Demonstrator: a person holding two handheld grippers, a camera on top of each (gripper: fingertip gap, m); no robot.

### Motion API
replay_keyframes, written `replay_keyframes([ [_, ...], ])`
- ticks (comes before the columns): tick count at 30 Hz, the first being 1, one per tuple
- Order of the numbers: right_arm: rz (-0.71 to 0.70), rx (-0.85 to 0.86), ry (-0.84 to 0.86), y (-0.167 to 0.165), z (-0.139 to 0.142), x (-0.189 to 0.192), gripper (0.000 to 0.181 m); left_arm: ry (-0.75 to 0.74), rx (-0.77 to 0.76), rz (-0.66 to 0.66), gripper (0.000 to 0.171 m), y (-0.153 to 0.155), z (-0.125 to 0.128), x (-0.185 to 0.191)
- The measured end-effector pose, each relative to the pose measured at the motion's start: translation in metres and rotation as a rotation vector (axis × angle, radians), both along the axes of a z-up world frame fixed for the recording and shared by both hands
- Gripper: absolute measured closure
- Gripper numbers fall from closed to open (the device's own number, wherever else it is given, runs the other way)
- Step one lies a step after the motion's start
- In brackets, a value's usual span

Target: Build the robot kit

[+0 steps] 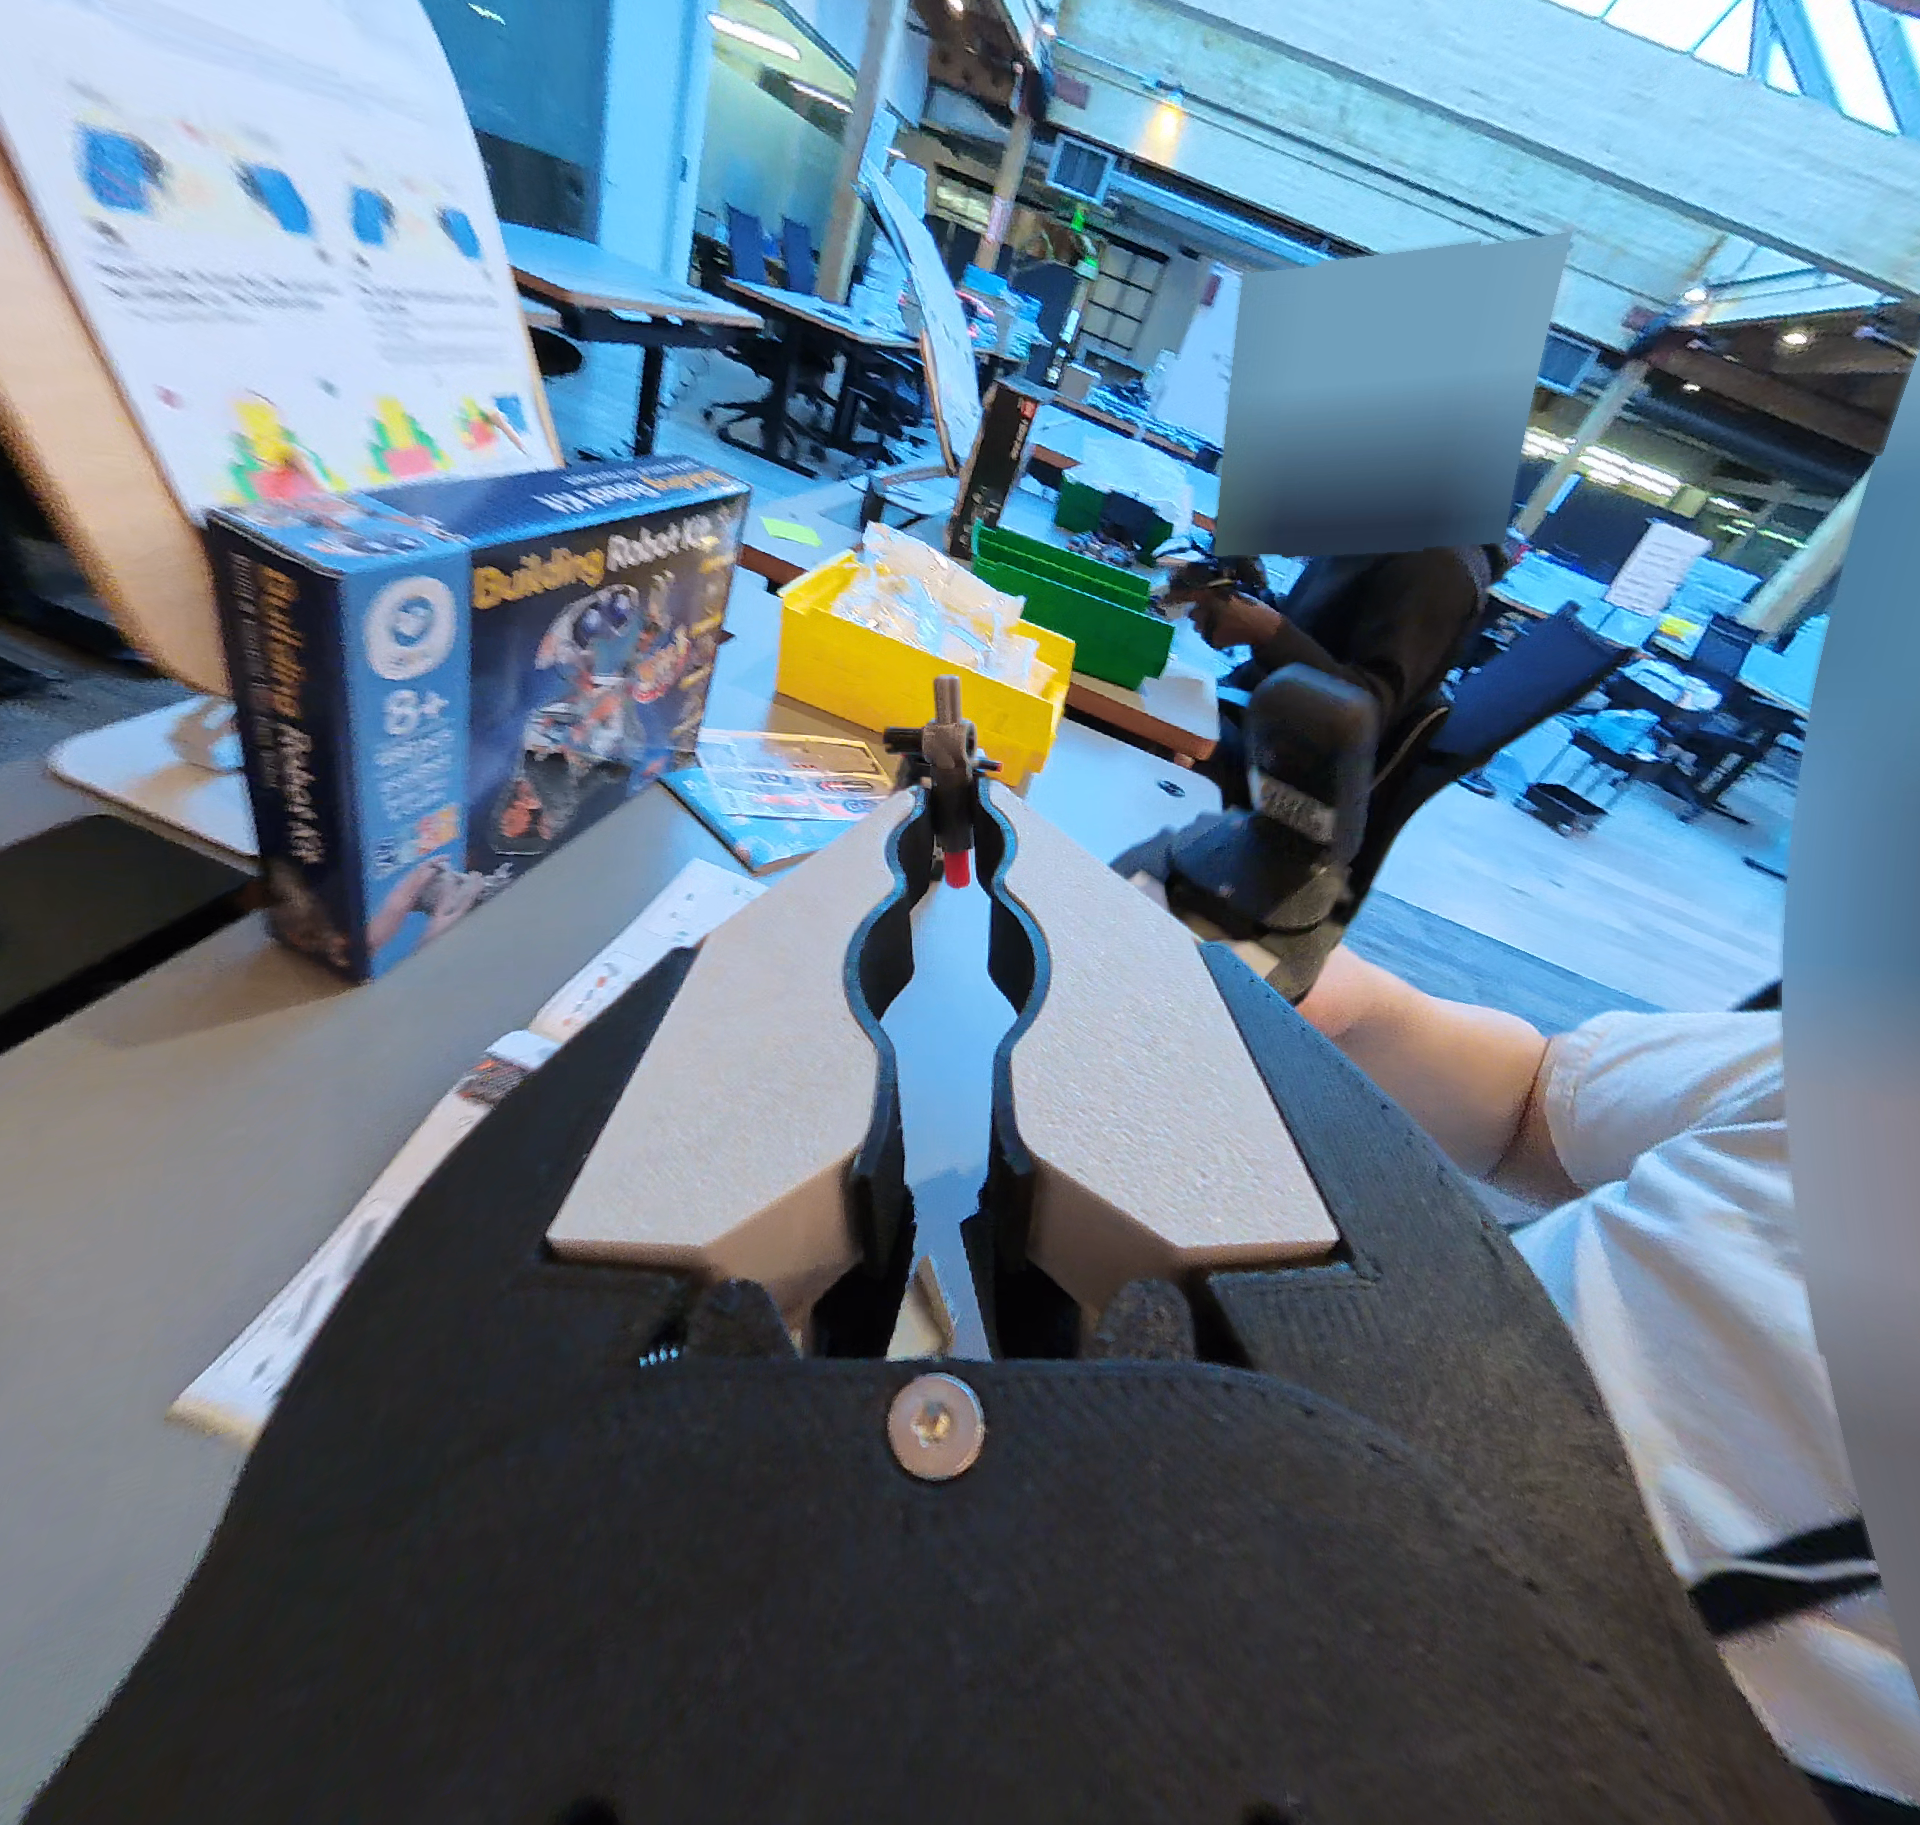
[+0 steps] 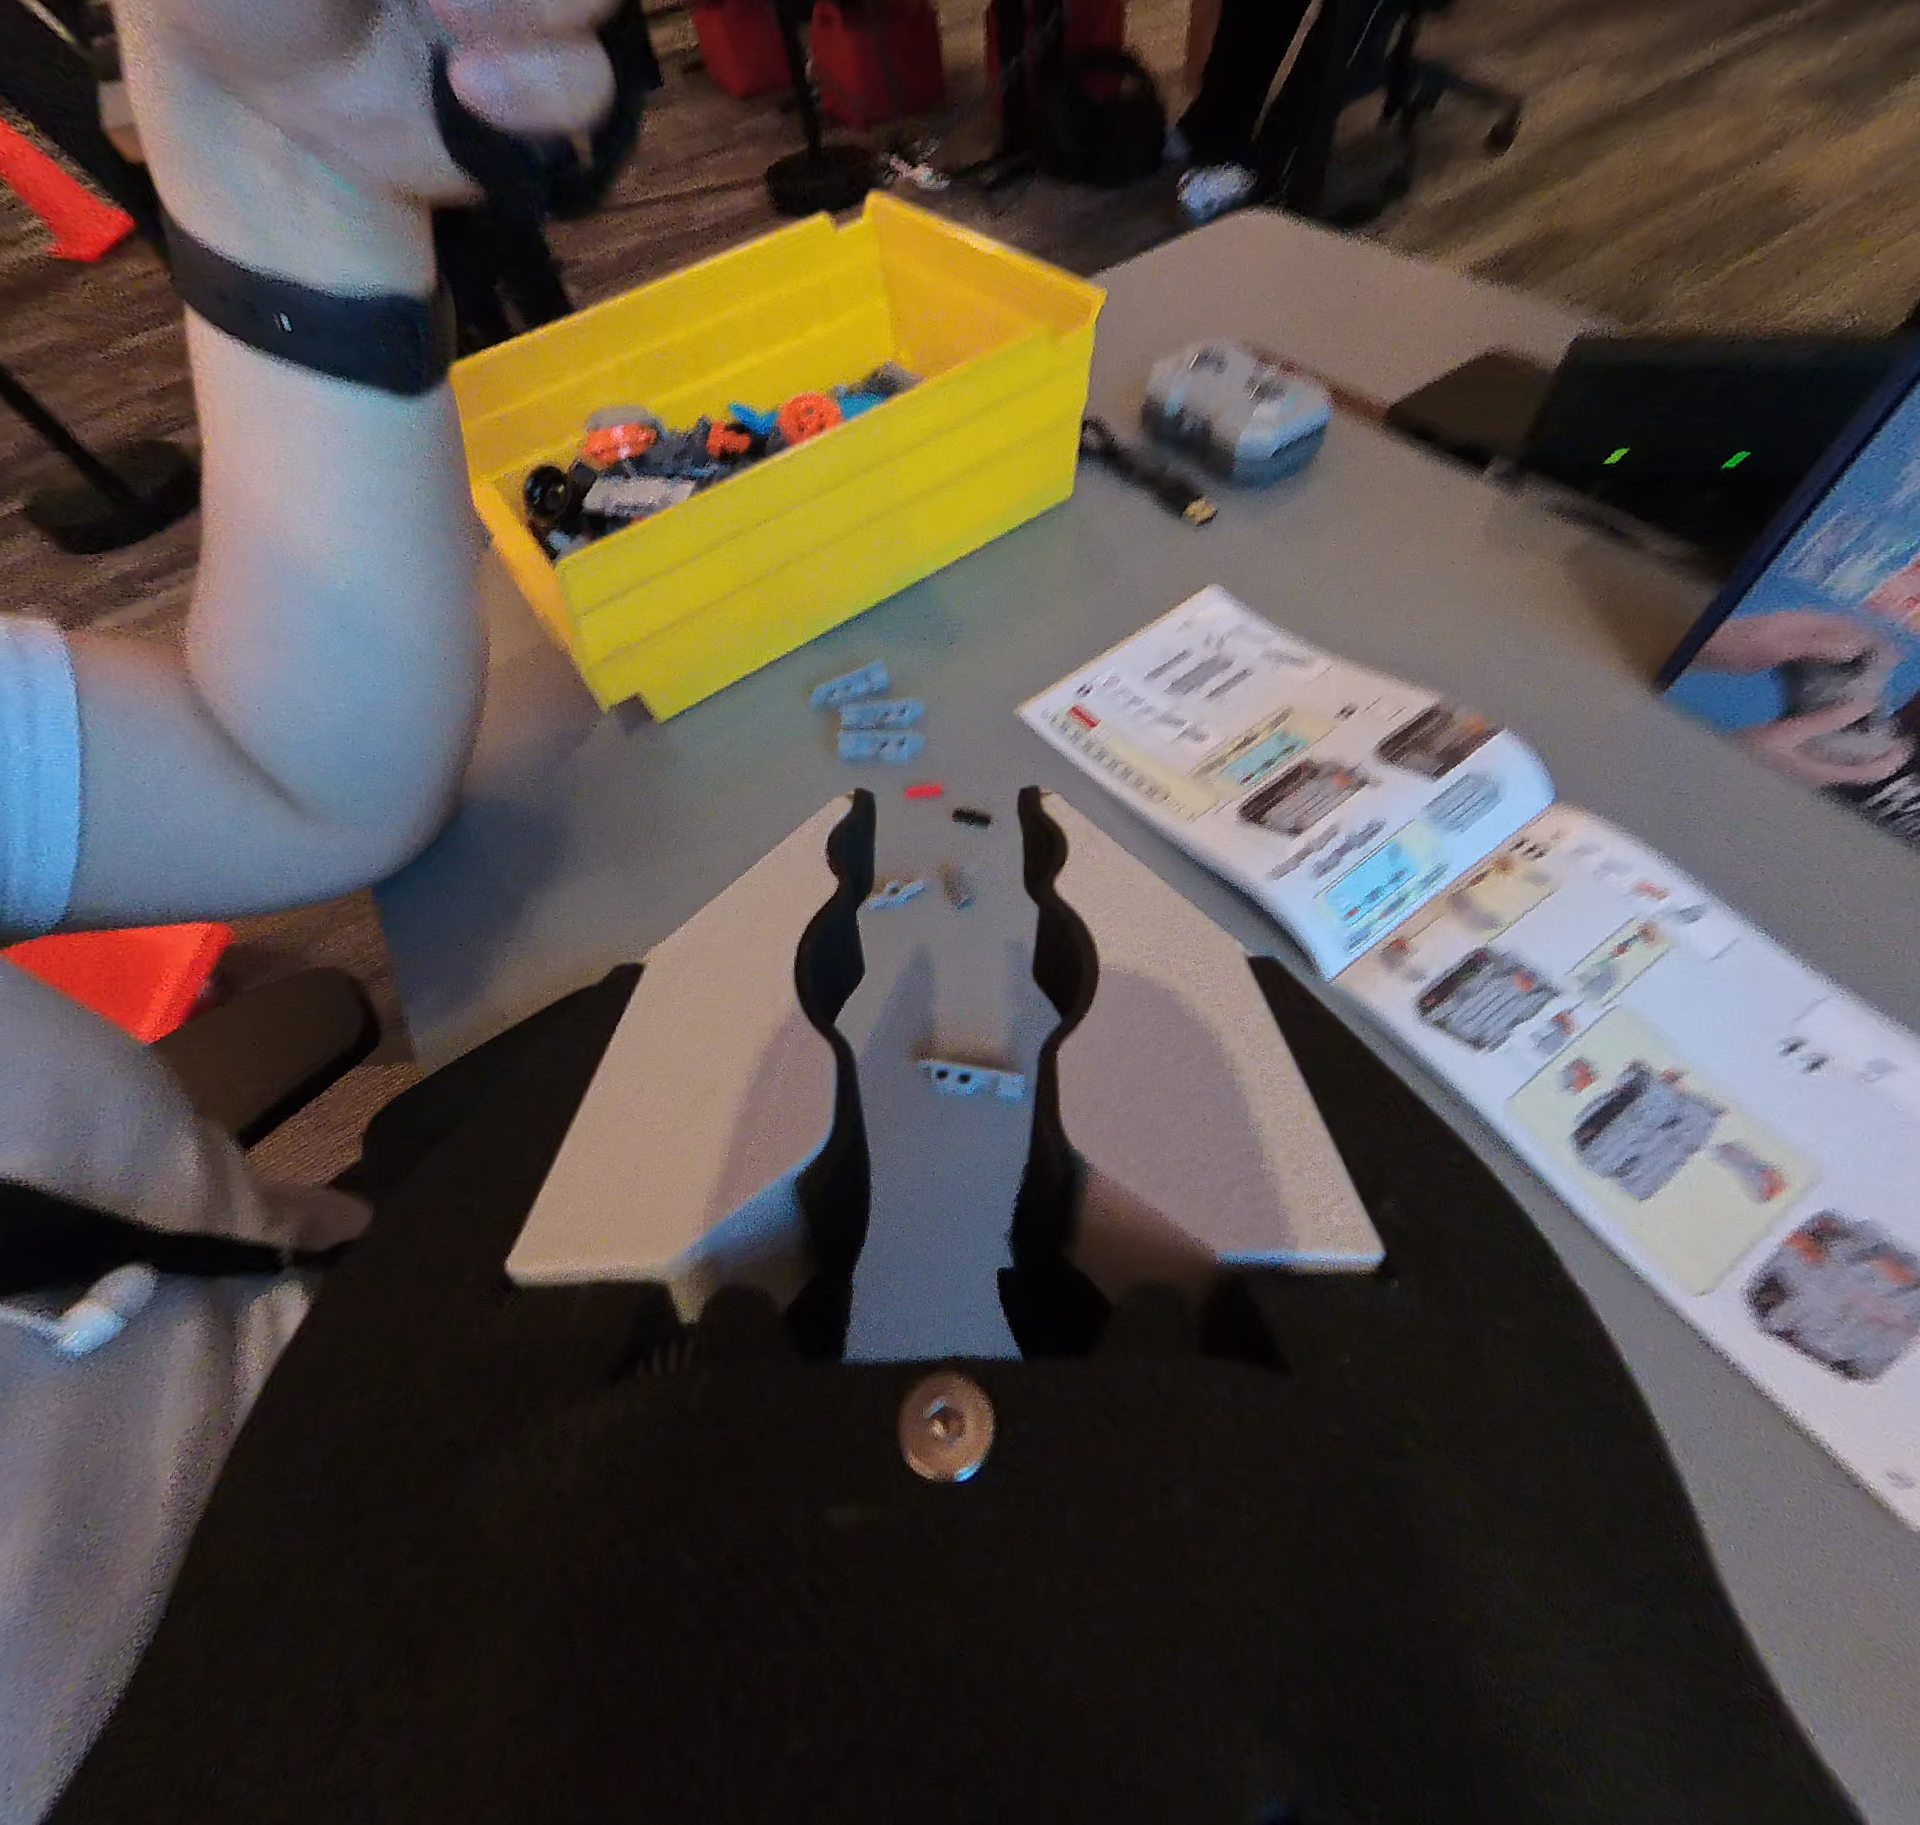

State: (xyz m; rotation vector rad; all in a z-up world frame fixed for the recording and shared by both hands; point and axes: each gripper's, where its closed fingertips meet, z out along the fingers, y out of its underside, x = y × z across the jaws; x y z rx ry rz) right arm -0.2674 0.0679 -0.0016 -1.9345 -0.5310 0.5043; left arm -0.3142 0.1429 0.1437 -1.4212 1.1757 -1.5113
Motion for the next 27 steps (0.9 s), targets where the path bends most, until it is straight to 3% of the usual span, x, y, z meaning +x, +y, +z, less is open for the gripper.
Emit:
replay_keyframes([
  [2,-0.029,0.05,-0.031,0.005,0.012,0.003,0.154,-0.015,-0.003,-0.031,0.167,-0.002,-0.006,0.017],
  [4,-0.059,0.035,-0.052,0.008,0.006,0.004,0.154,-0.025,0.022,-0.034,0.167,-0.002,-0.01,0.03],
  [10,-0.254,-0.343,-0.18,-0.008,-0.087,0.038,0.149,0.071,0.237,0.072,0.167,0.008,-0.033,0.045],
  [13,-0.235,-0.415,-0.059,-0.023,-0.093,0.026,0.158,0.107,0.323,0.133,0.167,0.017,-0.038,0.042],
  [16,-0.247,-0.472,0.054,-0.031,-0.091,0.019,0.156,0.095,0.3,0.142,0.167,0.02,-0.034,0.038],
  [20,-0.227,-0.575,0.227,-0.034,-0.096,-0.004,0.133,0.078,0.275,0.168,0.167,0.022,-0.028,0.032],
  [27,-0.229,-0.693,0.198,-0.034,-0.127,-0.025,0.141,0.062,0.261,0.166,0.167,0.019,-0.02,0.022],
])
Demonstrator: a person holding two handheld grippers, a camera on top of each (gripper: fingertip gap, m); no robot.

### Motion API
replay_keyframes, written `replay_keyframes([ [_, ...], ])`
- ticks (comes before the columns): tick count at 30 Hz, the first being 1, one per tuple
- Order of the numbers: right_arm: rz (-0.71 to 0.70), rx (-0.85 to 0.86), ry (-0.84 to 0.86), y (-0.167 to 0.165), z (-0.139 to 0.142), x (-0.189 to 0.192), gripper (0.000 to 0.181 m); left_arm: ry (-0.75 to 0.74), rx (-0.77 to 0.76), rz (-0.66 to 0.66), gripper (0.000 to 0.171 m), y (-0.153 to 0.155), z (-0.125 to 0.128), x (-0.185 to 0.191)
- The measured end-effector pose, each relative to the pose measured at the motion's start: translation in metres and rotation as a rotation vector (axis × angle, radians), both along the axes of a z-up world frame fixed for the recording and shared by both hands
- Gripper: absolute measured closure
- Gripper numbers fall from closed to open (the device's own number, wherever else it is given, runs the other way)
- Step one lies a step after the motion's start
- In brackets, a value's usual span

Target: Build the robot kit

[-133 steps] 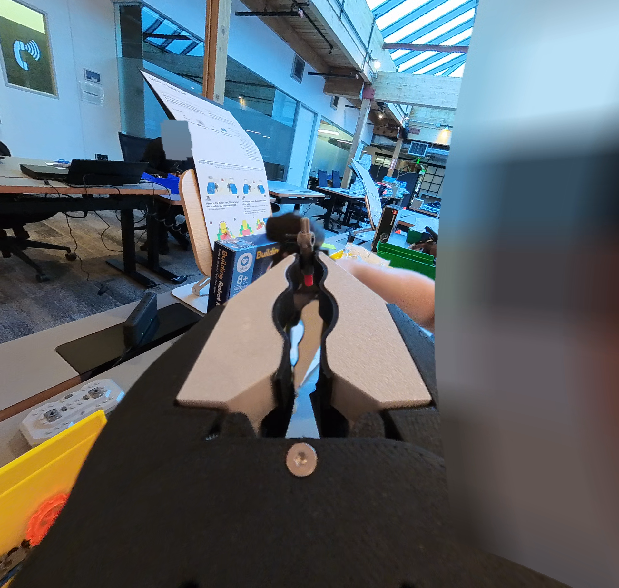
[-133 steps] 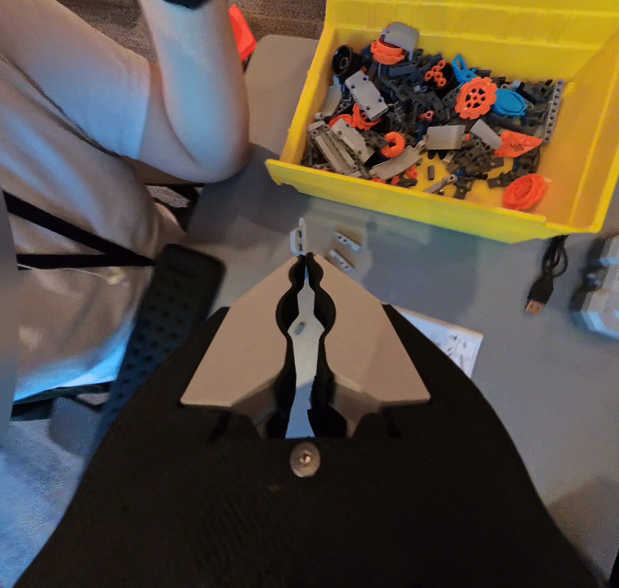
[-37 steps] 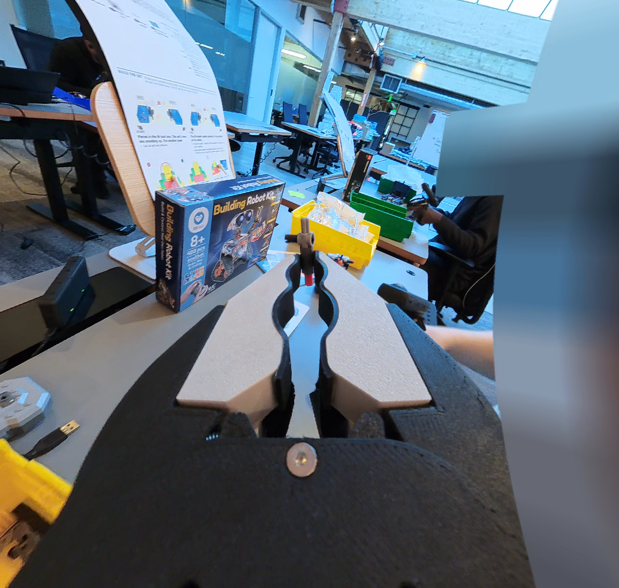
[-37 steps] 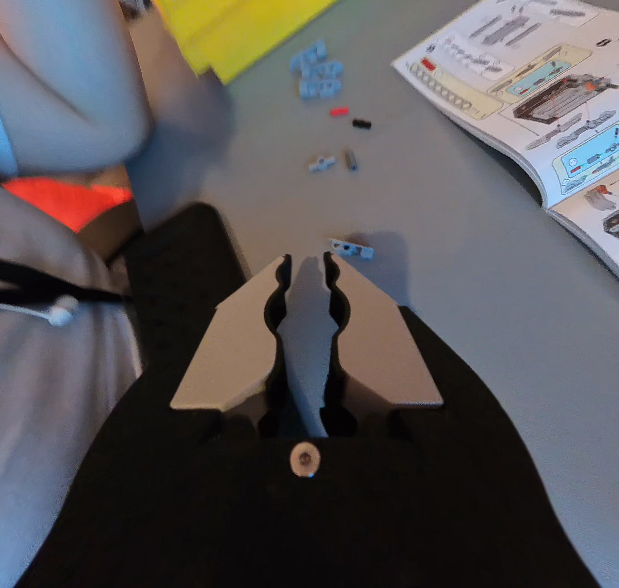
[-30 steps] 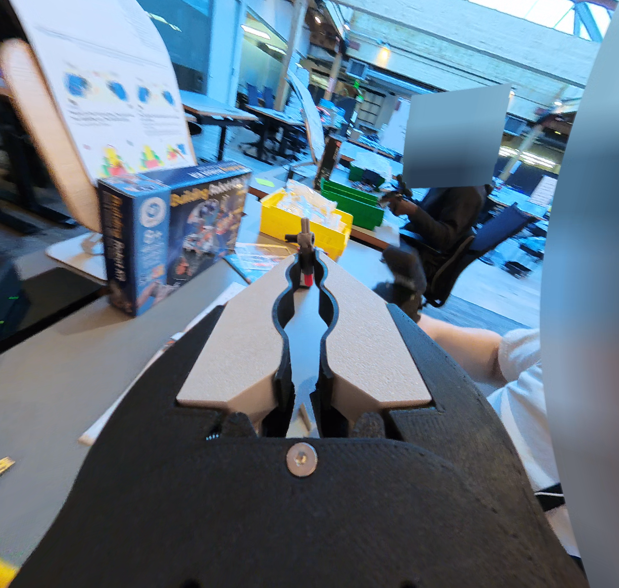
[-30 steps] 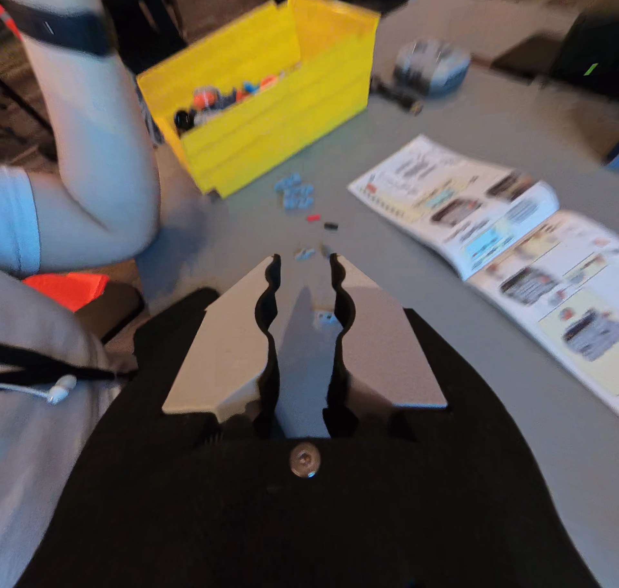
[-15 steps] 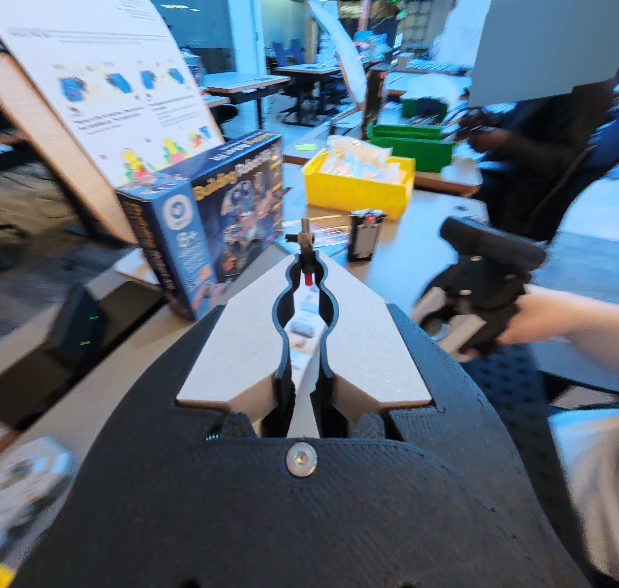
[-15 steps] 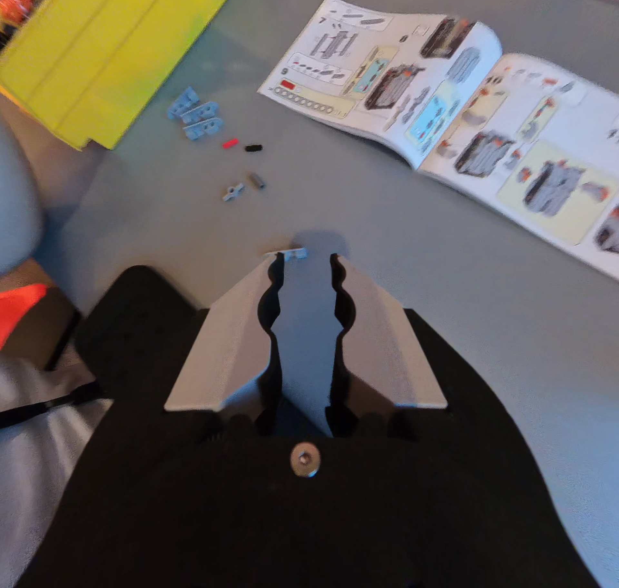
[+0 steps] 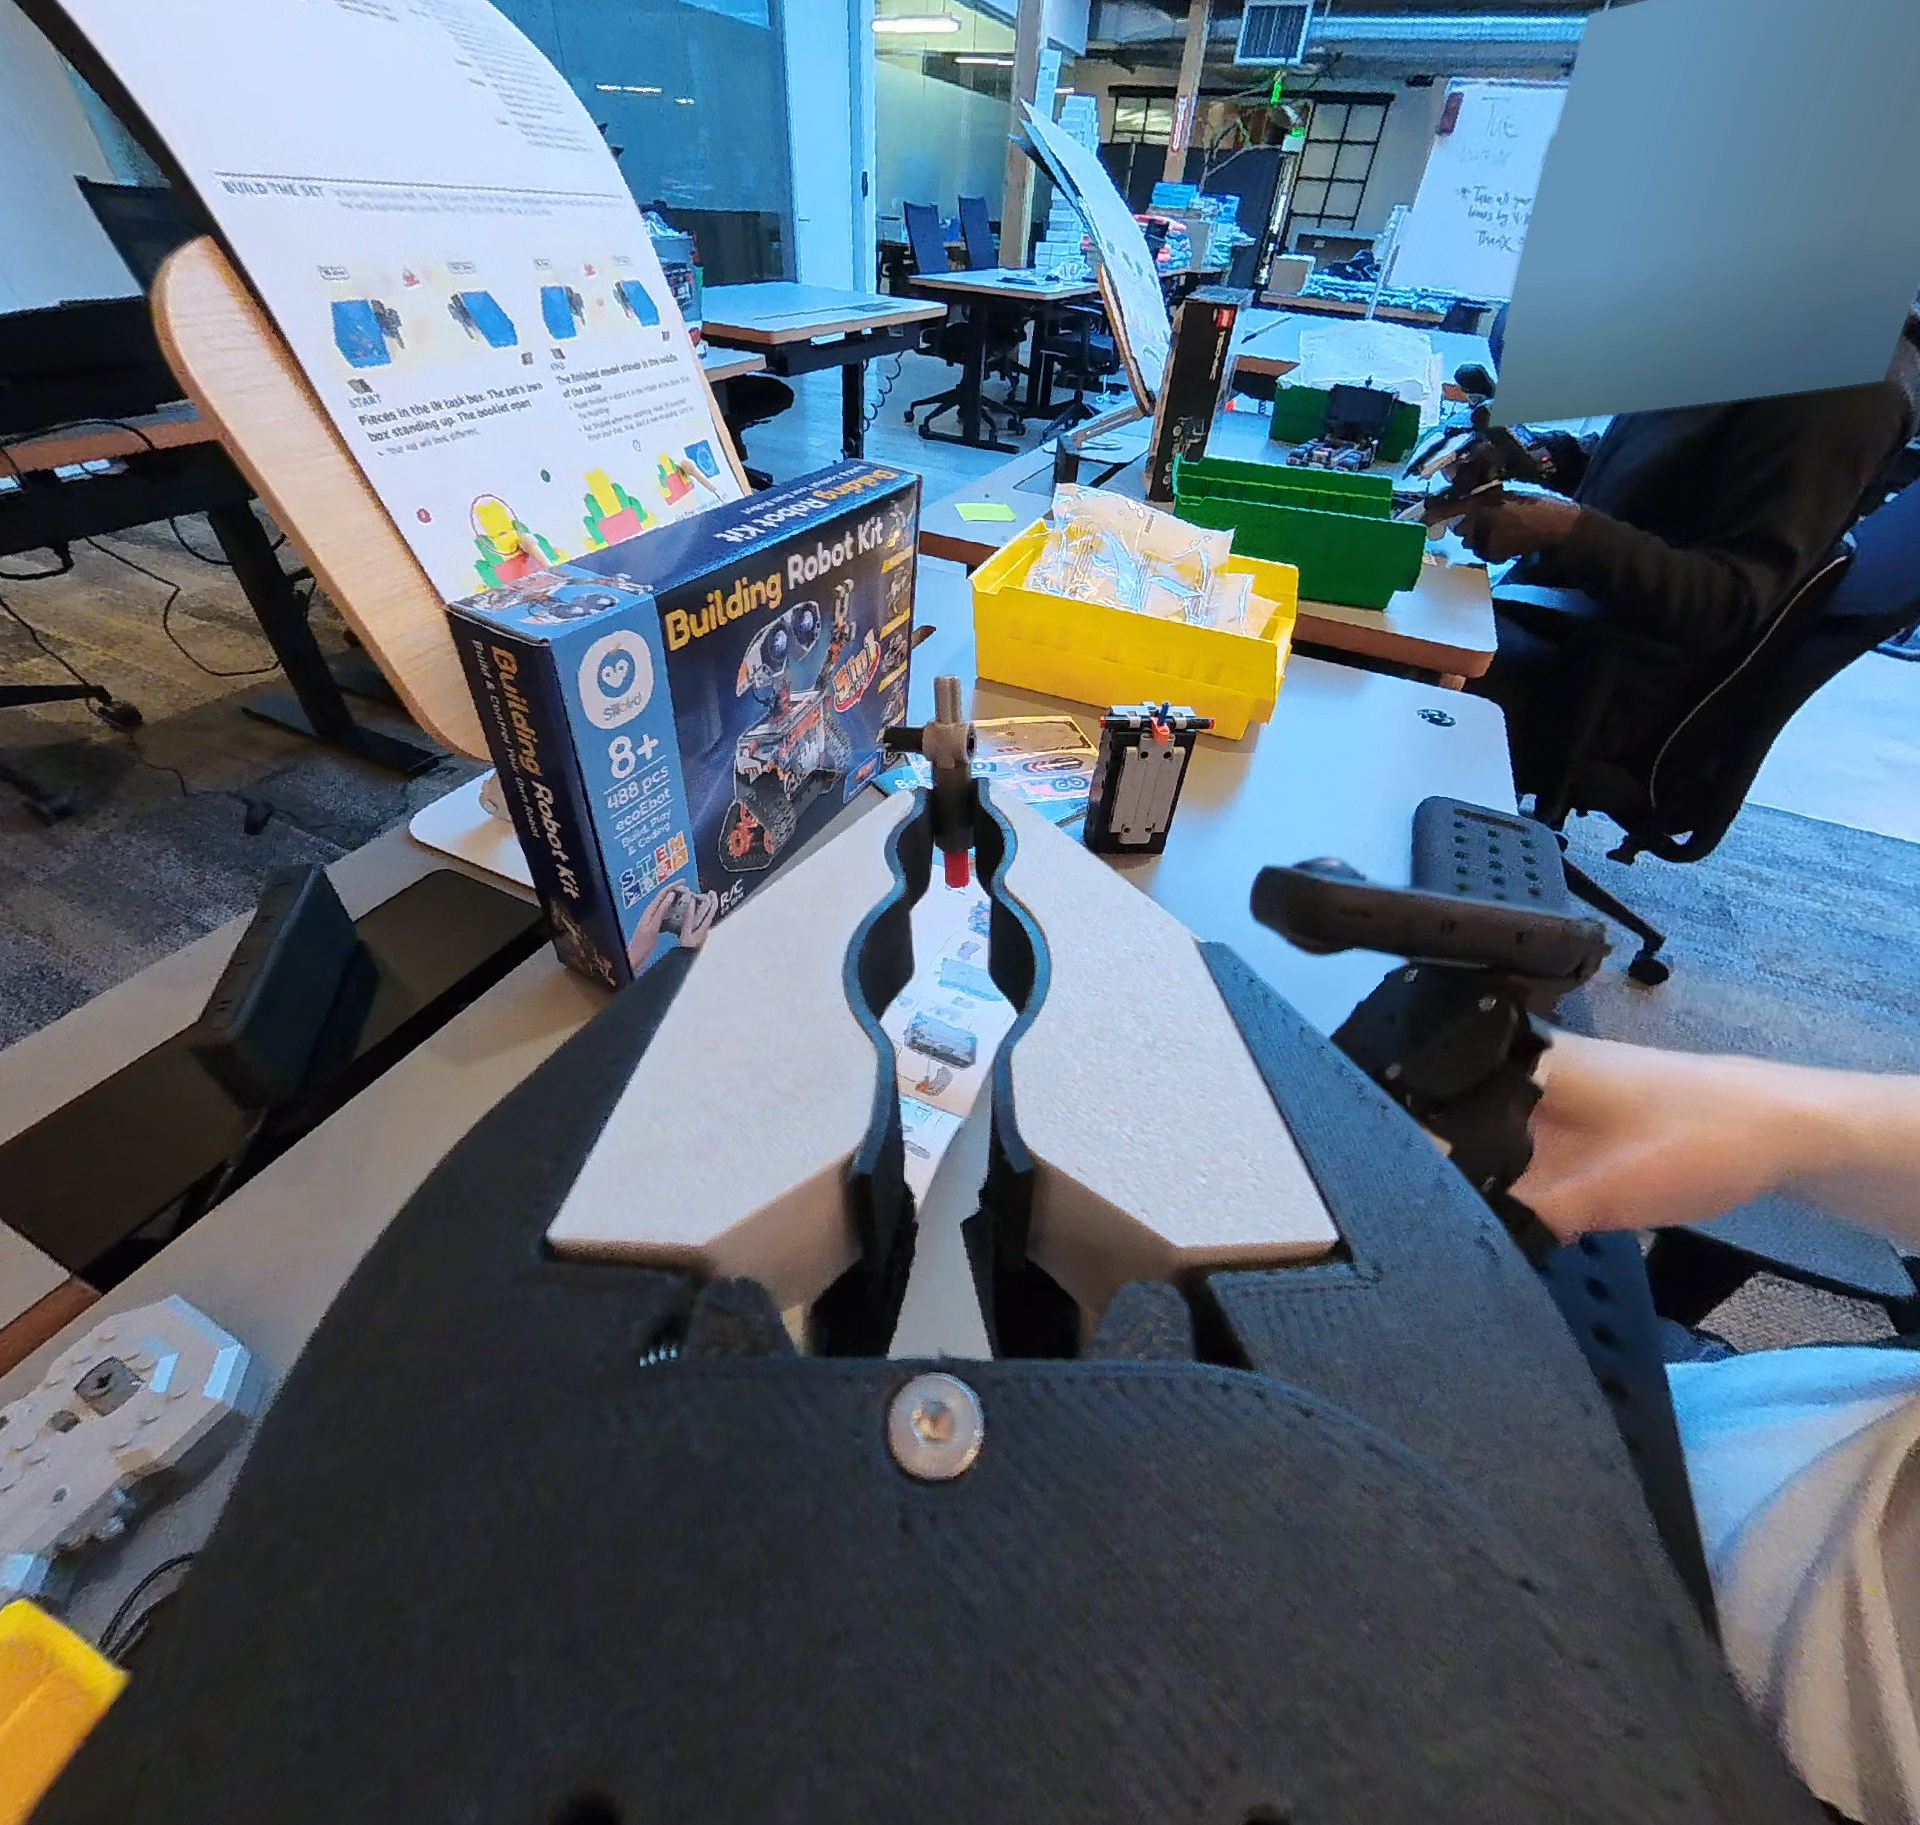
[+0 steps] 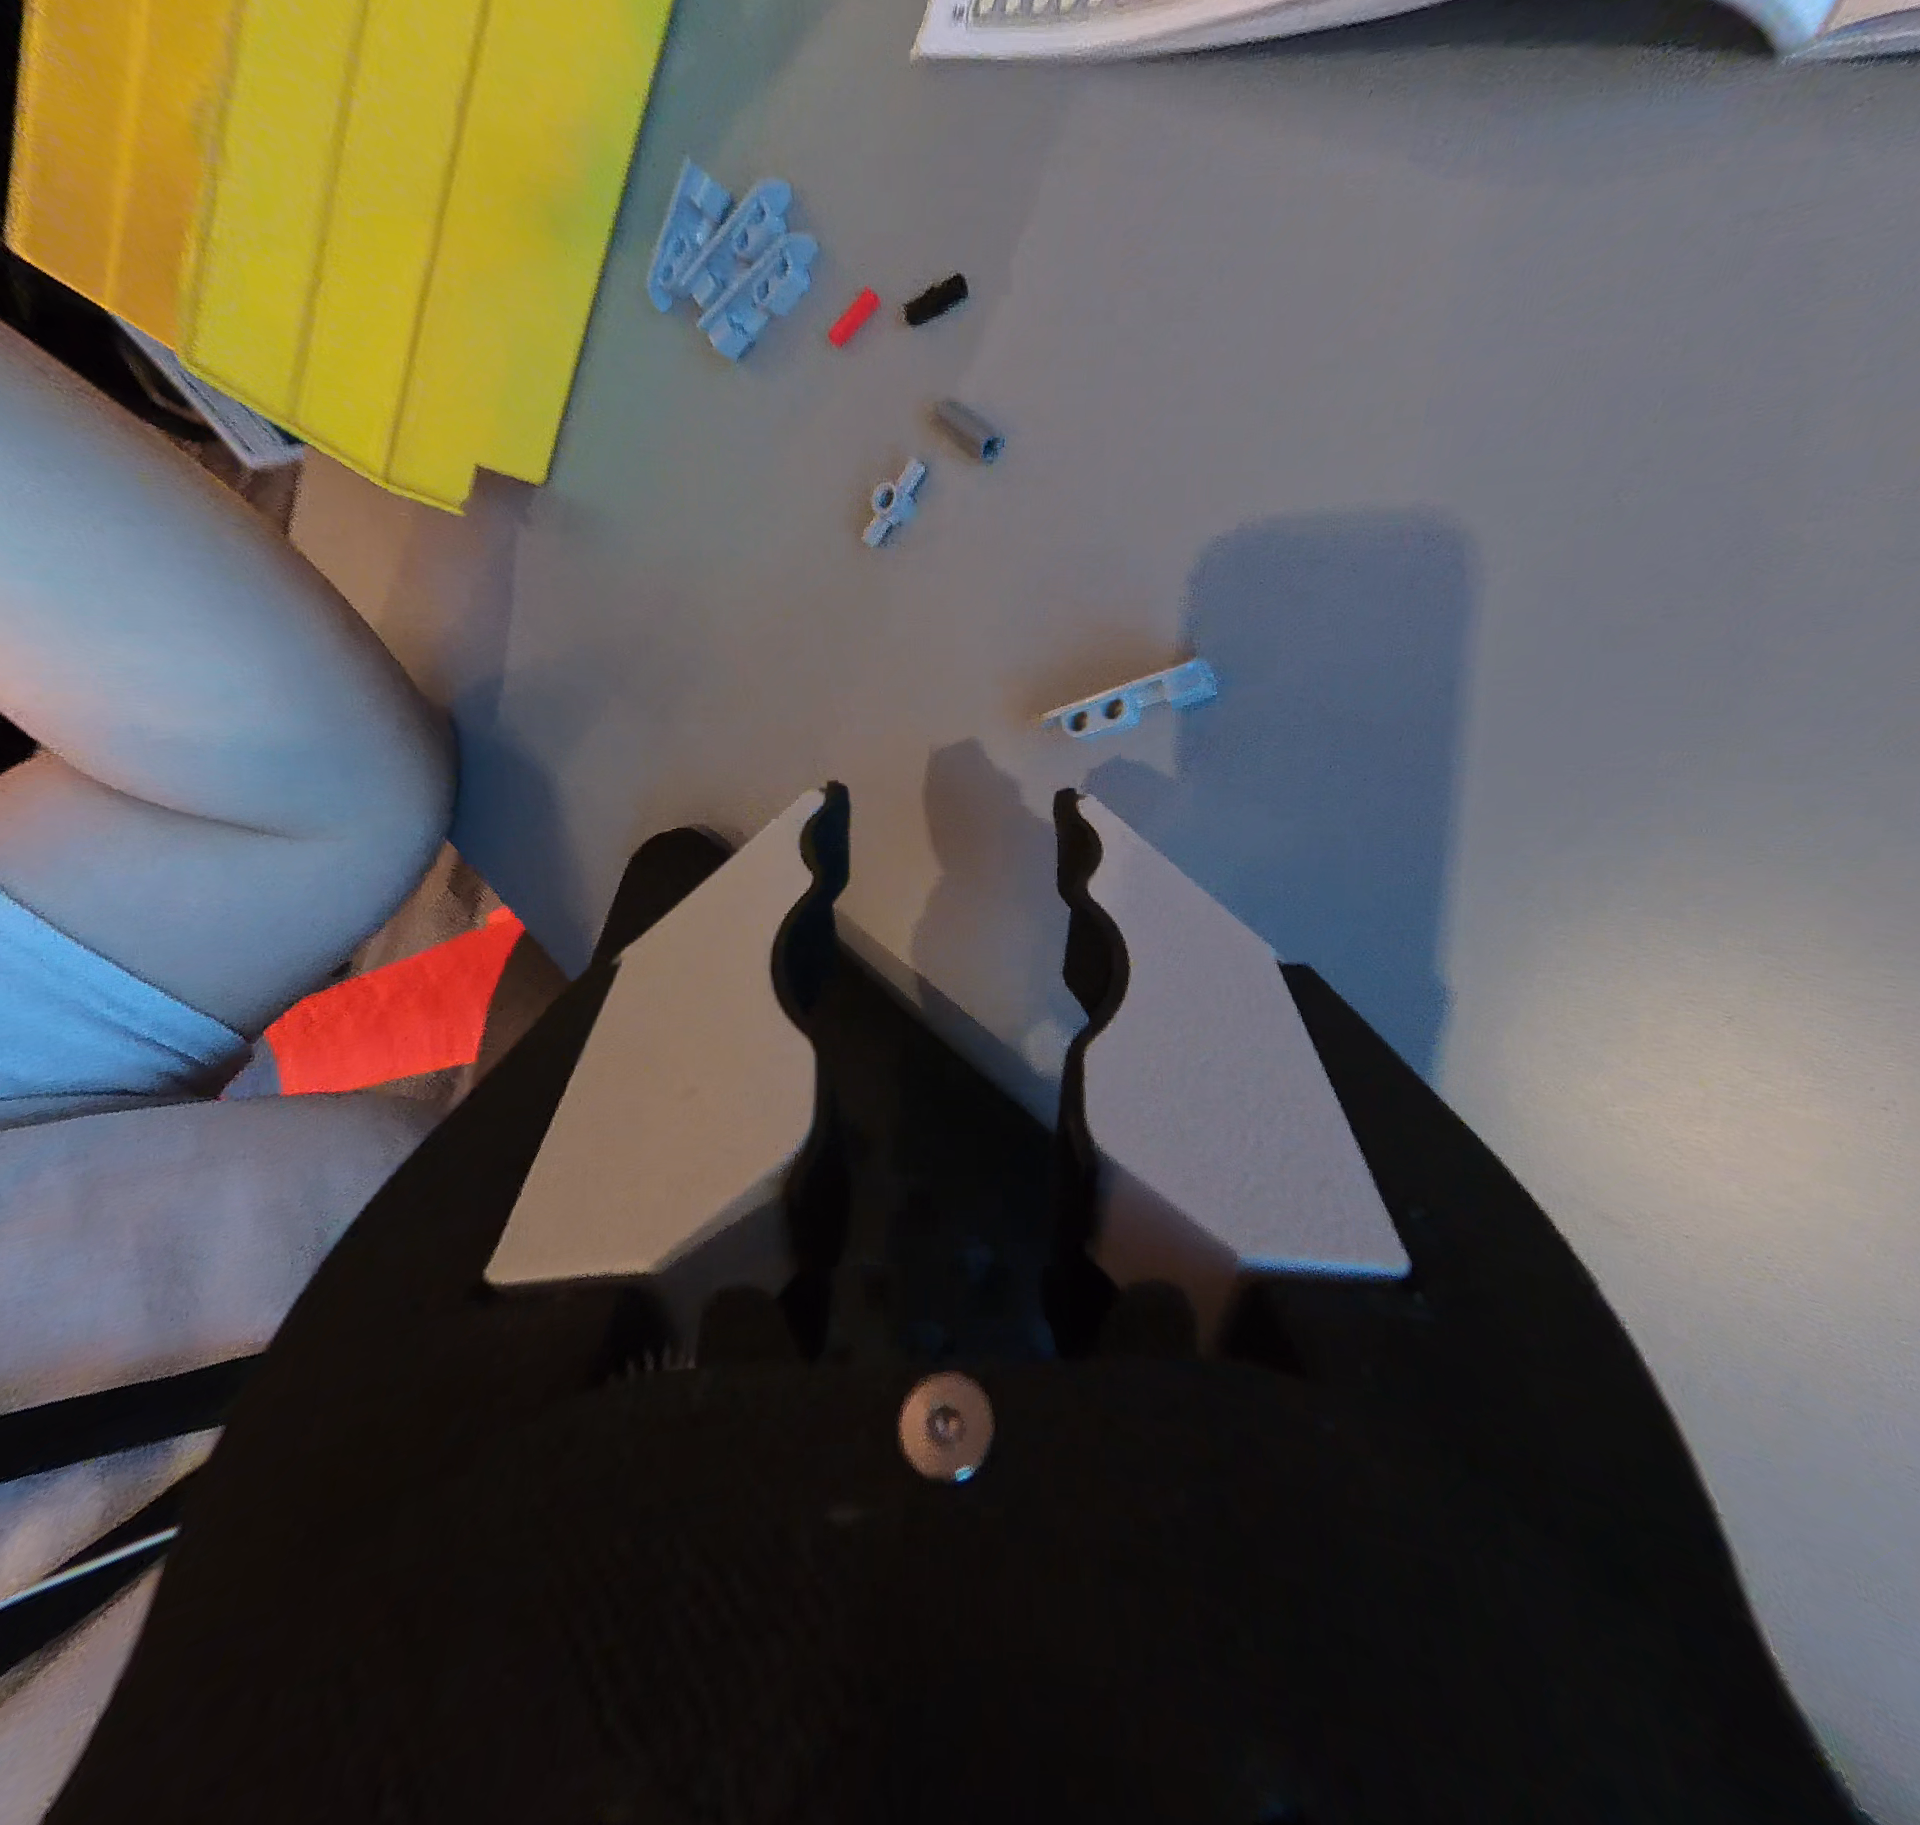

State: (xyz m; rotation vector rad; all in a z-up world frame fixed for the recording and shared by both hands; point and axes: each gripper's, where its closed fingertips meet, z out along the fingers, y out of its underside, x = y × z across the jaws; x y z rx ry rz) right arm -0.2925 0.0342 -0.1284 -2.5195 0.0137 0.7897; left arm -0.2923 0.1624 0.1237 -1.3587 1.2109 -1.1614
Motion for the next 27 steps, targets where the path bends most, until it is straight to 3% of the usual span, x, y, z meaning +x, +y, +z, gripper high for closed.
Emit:
replay_keyframes([
  [4,0.013,-0.025,-0.085,0.007,-0.015,0.001,0.139,-0.024,-0.023,-0.017,0.167,-0.001,0.006,-0.007],
  [9,0.007,-0.023,-0.044,0.02,-0.021,-0.002,0.134,-0.056,-0.026,-0.017,0.167,0.0,0.015,-0.02],
  [16,0.072,0.02,-0.179,0.032,-0.027,0.003,0.143,-0.095,-0.049,-0.038,0.167,0.0,0.024,-0.031],
  [20,0.098,-0.056,-0.177,0.02,-0.026,0.01,0.143,-0.105,-0.052,-0.048,0.167,-0.002,0.027,-0.034],
  [27,0.102,0.014,-0.078,0.037,-0.02,-0.003,0.139,-0.107,-0.054,-0.052,0.167,-0.004,0.028,-0.035],
])
